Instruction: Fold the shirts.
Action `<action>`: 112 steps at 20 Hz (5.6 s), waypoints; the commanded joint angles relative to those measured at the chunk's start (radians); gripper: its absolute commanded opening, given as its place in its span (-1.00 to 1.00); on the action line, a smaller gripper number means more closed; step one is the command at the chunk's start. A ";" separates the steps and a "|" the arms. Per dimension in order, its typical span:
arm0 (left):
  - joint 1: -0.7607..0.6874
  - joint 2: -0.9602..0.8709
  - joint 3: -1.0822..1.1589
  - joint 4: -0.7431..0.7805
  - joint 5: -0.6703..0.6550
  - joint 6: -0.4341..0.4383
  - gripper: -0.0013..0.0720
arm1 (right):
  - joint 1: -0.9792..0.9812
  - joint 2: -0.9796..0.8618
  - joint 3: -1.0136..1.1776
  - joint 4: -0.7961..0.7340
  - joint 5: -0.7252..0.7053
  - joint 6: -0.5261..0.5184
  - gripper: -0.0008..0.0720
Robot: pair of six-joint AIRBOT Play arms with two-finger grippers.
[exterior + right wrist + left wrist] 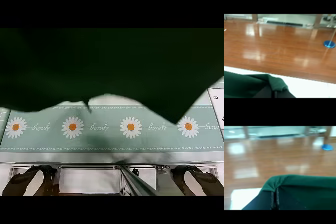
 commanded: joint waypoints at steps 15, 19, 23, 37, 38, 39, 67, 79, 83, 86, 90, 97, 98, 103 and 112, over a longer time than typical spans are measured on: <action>-0.134 -0.338 -0.575 0.092 0.211 -0.097 -0.87 | 0.000 -0.314 -0.644 0.101 -0.175 -0.106 -0.90; -0.134 -0.610 -0.551 -0.013 0.401 -0.134 -0.87 | 0.001 -0.641 -0.570 0.163 -0.355 -0.103 -0.90; -0.134 -0.816 -0.492 -0.163 0.533 -0.164 -0.87 | 0.001 -0.951 -0.326 0.243 -0.381 -0.044 -0.90; -0.068 -0.911 -0.558 -0.204 -0.008 0.034 -0.87 | 0.008 -1.050 -0.325 0.190 0.069 -0.069 -0.89; -0.068 -0.922 -0.575 -0.193 -0.014 0.035 -0.87 | 0.013 -1.050 -0.361 0.188 0.068 -0.069 -0.89; -0.064 -0.932 -0.585 -0.182 -0.016 0.034 -0.87 | 0.018 -1.050 -0.396 0.182 0.061 -0.069 -0.89; 0.225 -0.267 -1.662 -0.539 0.284 0.196 0.96 | -0.175 -0.232 -1.502 0.505 -0.352 -0.278 0.72; 0.165 -0.266 -1.653 -0.595 0.224 0.322 -0.87 | -0.282 -0.242 -1.553 0.082 -0.135 -0.038 0.72; 0.165 -0.266 -1.653 -0.595 0.224 0.322 -0.87 | -0.171 -0.309 -1.562 0.180 -0.205 -0.064 0.72; 0.165 -0.266 -1.653 -0.595 0.224 0.322 -0.87 | -0.122 -0.355 -1.557 0.308 -0.295 -0.089 0.72; 0.165 -0.266 -1.642 -0.594 0.222 0.322 -0.87 | -0.093 -0.393 -1.492 0.421 -0.288 -0.187 -0.91; 0.206 -0.275 -1.378 -0.595 0.216 0.307 -0.87 | -0.095 -0.412 -1.211 0.364 -0.214 -0.183 -0.89; 0.206 -0.291 -1.331 -0.595 0.243 0.287 -0.87 | -0.095 -0.431 -1.172 0.365 -0.217 -0.167 -0.89; 0.095 -0.515 -1.101 -0.616 0.358 0.272 -0.87 | -0.086 -0.603 -0.995 0.406 -0.311 -0.172 -0.89; -0.016 -0.984 -0.583 -0.616 0.359 0.125 -0.87 | -0.079 -0.913 -0.650 0.491 -0.302 -0.144 -0.89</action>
